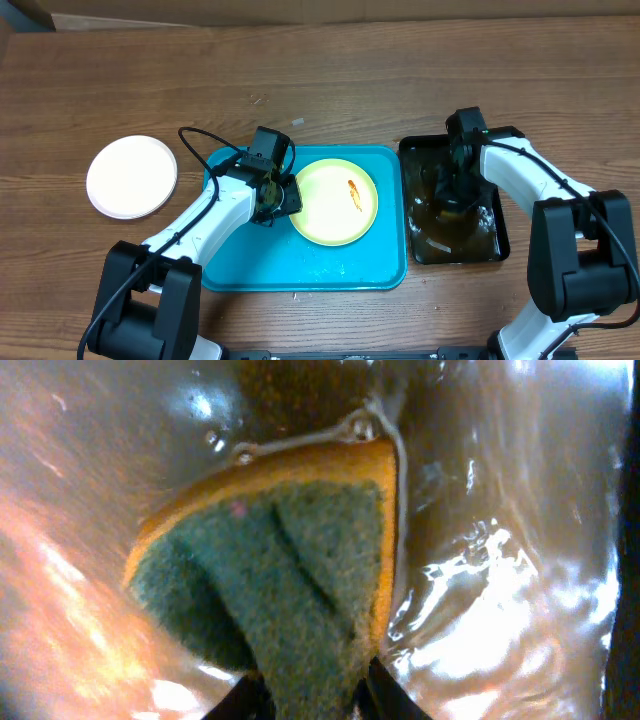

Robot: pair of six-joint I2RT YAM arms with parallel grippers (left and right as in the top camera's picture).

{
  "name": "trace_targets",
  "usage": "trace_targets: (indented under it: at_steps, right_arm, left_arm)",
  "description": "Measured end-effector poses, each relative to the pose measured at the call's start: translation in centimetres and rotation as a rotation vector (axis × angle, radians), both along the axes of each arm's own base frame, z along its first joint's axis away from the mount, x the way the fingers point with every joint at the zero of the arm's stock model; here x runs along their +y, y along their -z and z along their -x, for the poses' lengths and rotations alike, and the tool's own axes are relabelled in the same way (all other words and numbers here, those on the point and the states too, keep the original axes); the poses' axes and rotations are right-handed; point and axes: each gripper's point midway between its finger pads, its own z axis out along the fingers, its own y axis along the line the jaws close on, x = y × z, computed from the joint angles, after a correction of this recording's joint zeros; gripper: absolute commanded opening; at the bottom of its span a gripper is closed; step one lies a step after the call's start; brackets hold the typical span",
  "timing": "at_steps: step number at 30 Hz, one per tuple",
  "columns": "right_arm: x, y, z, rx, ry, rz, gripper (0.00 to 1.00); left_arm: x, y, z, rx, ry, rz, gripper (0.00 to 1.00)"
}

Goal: Clean dirty plates on tray and stack at the side
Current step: 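Rub the sponge in the water of the black tray with the right gripper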

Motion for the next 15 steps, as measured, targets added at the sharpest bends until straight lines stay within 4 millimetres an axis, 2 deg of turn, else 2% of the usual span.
trace_targets:
  at_steps: [3, 5, 10, 15]
  right_arm:
    - [0.1, -0.1, 1.7, 0.069, 0.001, -0.008, 0.5]
    - [0.2, -0.1, 1.9, 0.08, -0.003, -0.016, 0.53]
    - [0.3, -0.2, 1.8, 0.076, -0.011, -0.024, 0.52]
    - [0.0, -1.2, 1.5, 0.082, -0.02, -0.002, 0.52]
  left_arm:
    - [0.0, 0.0, 0.0, 0.0, 0.0, 0.0, 0.41]
    - [0.0, 0.0, 0.0, 0.0, 0.0, 0.0, 0.41]
    - [0.0, 0.0, 0.0, 0.0, 0.0, 0.0, 0.38]
    - [0.0, 0.0, 0.0, 0.0, 0.0, 0.0, 0.38]
